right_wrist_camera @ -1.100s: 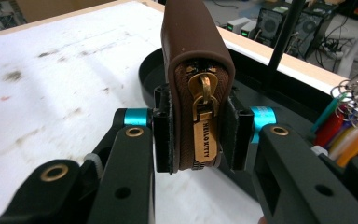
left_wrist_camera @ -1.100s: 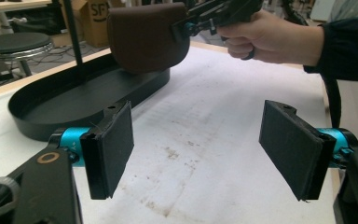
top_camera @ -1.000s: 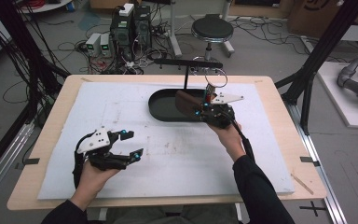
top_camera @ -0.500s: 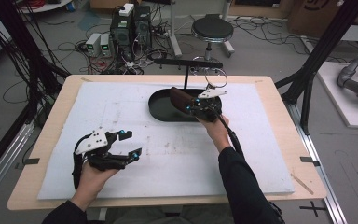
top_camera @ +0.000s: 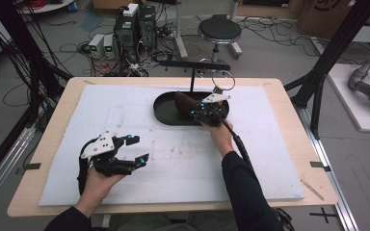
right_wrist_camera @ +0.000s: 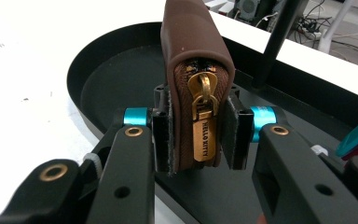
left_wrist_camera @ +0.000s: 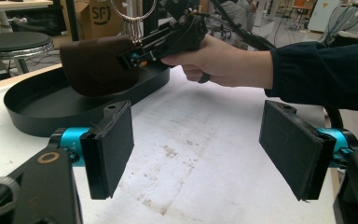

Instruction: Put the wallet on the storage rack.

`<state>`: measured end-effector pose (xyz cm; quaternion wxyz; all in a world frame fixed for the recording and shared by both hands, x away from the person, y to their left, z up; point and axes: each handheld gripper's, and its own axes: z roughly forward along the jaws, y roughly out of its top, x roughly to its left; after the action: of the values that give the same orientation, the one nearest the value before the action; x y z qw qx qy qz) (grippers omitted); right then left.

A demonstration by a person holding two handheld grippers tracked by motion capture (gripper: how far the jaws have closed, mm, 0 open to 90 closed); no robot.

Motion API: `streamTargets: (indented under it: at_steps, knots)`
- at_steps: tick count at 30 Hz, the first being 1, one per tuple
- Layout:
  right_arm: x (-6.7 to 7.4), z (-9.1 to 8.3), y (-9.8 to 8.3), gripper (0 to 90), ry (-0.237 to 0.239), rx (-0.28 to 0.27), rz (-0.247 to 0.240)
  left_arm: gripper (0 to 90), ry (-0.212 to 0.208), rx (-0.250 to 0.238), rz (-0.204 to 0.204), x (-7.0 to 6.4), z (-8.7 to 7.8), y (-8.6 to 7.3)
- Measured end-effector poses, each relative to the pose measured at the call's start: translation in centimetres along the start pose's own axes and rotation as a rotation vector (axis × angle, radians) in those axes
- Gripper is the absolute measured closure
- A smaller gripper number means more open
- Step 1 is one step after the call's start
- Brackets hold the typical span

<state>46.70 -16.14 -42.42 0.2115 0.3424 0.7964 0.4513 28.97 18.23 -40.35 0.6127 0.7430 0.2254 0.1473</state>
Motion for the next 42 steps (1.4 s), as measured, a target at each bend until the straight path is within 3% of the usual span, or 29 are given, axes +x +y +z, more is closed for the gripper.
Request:
streamTargets:
  at_steps: [12,20,31,42]
  knots:
    - [-0.2,0.2,-0.2,64.5,0.002,0.026,-0.015,25.6,-0.003,-0.004,-0.004,0.0,0.0,0.0]
    - [-0.2,-1.2,0.4,41.4,-0.036,0.041,-0.03,24.6,0.005,-0.006,-0.01,0.2,-0.1,0.1]
    - [-0.5,-8.1,1.2,32.8,0.008,-0.034,-0.043,24.5,0.04,0.003,-0.03,1.1,-0.1,0.2]
    - [-1.2,-15.5,-2.1,29.2,0.04,-0.111,0.0,24.5,0.106,0.025,-0.035,2.2,-0.5,0.0]
